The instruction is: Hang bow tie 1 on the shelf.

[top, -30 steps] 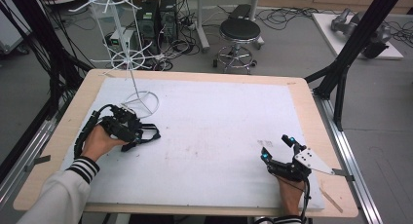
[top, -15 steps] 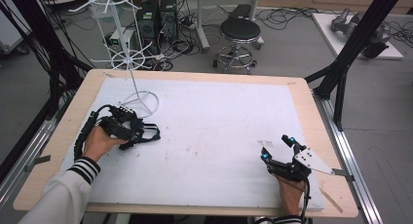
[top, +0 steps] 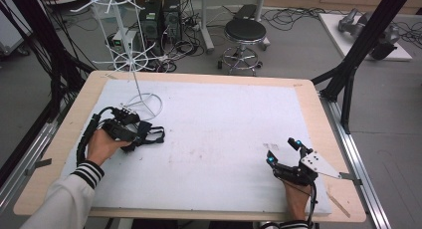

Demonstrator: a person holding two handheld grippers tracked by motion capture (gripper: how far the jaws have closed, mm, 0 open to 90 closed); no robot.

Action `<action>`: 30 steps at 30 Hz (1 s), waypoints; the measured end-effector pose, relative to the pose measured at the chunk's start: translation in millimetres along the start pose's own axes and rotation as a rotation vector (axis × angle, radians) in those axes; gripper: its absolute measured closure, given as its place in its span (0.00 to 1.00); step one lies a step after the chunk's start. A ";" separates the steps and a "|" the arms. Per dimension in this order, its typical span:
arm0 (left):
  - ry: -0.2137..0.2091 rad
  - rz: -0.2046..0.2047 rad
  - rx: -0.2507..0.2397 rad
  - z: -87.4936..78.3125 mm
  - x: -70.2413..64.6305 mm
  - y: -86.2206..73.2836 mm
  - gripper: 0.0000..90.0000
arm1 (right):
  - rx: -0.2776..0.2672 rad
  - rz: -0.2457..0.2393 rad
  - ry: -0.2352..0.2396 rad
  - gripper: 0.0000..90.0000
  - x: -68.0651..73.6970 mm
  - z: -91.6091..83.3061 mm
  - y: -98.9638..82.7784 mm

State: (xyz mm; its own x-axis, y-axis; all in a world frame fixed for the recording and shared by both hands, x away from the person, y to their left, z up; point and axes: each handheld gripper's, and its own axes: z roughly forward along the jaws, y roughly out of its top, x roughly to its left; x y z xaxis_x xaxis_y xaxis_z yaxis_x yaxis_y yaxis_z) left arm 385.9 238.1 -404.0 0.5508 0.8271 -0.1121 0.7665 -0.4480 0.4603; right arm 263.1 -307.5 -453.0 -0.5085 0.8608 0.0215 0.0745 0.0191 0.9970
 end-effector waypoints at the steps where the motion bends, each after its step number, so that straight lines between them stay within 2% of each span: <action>1: 0.004 0.008 -0.002 -0.1 0.0 -0.1 0.83 | 0.000 0.000 -0.001 0.12 0.0 0.0 0.0; 13: 0.000 0.038 -0.045 -5.5 -0.6 -1.3 0.84 | 0.000 -0.002 0.000 0.12 -0.1 0.0 0.0; 17: 0.006 0.056 -0.106 -13.3 -1.7 -2.9 0.84 | 0.000 -0.001 0.000 0.12 0.0 0.0 0.0; 22: 0.002 0.098 -0.155 -21.1 -1.8 -5.6 0.84 | 0.000 -0.002 0.000 0.12 0.0 0.1 -0.1; 24: -0.001 0.104 -0.167 -22.1 -1.9 -6.4 0.84 | 0.001 -0.001 -0.001 0.12 0.0 0.1 0.0; 30: -0.015 0.134 -0.243 -28.5 -4.7 -7.6 0.84 | -0.001 -0.005 -0.001 0.12 0.1 0.3 0.0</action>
State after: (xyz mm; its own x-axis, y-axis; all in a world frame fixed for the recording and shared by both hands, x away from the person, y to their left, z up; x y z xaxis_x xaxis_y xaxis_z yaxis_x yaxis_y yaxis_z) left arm 368.0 247.3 -381.9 0.6479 0.7602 -0.0481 0.5856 -0.4567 0.6697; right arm 263.4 -307.3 -453.0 -0.5080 0.8612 0.0165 0.0709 0.0227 0.9972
